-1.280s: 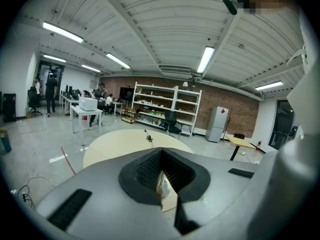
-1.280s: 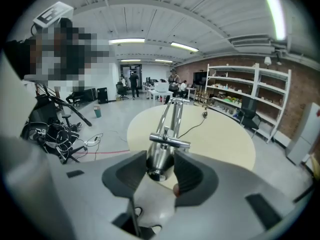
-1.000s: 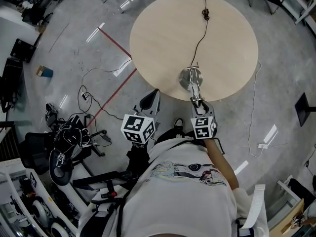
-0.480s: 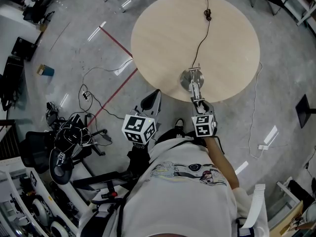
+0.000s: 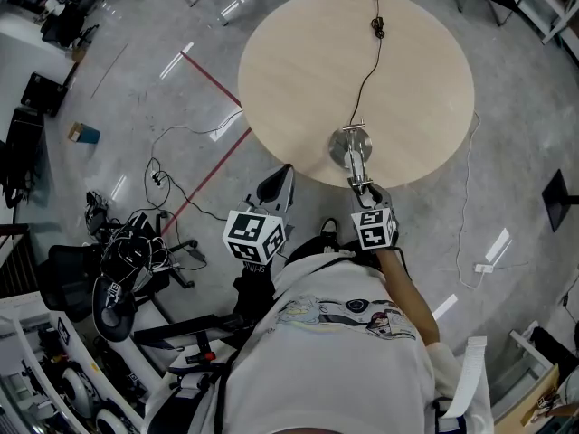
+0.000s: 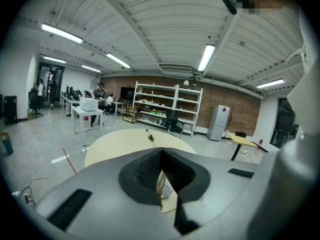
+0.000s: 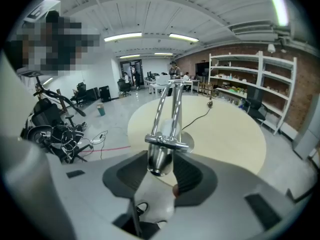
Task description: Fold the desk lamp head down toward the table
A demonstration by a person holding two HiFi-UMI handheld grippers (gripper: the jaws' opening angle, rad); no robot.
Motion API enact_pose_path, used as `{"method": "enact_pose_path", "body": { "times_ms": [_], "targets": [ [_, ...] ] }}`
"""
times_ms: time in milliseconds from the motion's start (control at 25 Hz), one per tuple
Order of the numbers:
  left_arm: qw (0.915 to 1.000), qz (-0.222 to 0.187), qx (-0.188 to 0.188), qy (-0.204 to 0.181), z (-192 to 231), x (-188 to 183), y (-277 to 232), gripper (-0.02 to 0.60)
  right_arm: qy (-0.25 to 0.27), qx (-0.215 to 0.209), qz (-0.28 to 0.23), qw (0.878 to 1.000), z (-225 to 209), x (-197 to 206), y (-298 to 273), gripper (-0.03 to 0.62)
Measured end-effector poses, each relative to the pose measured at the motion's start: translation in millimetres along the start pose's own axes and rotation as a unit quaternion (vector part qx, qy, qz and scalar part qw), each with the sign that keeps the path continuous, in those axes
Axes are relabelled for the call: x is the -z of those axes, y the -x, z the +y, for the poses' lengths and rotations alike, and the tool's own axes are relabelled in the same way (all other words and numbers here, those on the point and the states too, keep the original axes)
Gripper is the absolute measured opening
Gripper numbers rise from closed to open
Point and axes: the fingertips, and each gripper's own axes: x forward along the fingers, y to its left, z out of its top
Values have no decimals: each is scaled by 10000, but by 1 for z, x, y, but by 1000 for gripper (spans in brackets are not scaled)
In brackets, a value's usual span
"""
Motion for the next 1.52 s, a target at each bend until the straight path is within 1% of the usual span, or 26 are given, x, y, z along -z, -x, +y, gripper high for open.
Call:
{"method": "enact_pose_path", "body": {
  "times_ms": [80,160,200,280,320,400,560,600,680,880,1080,1320,1520],
  "targets": [
    [10000,-2,39,-18,-2,1,-6,2,161,-128,54,9998,-2,5,5,167],
    [10000,-25,87,-40,-4,1,-13,2,249,-136,62,9996,-9,13,15,167],
    [9999,-43,110,-51,-5,0,-16,2,226,-77,35,9997,-16,17,22,167],
    [9998,-82,152,-73,-7,-5,-21,2,15,150,-116,9998,-34,16,41,167],
    [9998,-101,168,-85,-8,-8,-24,2,-126,300,-244,9992,-45,10,52,165],
    [9997,-140,196,-108,-11,-14,-29,2,-329,636,-590,9957,-68,-10,76,111],
    [9991,-231,290,-206,-19,-24,-38,2,-456,1220,-1392,9817,-106,-61,122,19],
    [9989,-261,315,-244,-22,-26,-40,2,-458,1330,-1573,9775,-113,-74,134,6],
    [9985,-313,345,-300,-27,-30,-43,2,-461,1482,-1882,9698,-123,-95,155,6],
    [9978,-379,322,-432,-34,-35,-45,2,-609,1599,-2426,9549,-132,-124,192,6],
    [9973,-488,238,-490,-35,-41,-43,2,-631,1638,-2745,9454,-133,-144,213,6],
    [9968,-580,208,-501,-38,-42,-44,2,-567,1681,-2950,9389,-140,-155,229,6],
    [9966,-596,239,-523,-42,-46,-49,2,-510,1604,-3037,9378,-139,-166,229,6]
  ]
}}
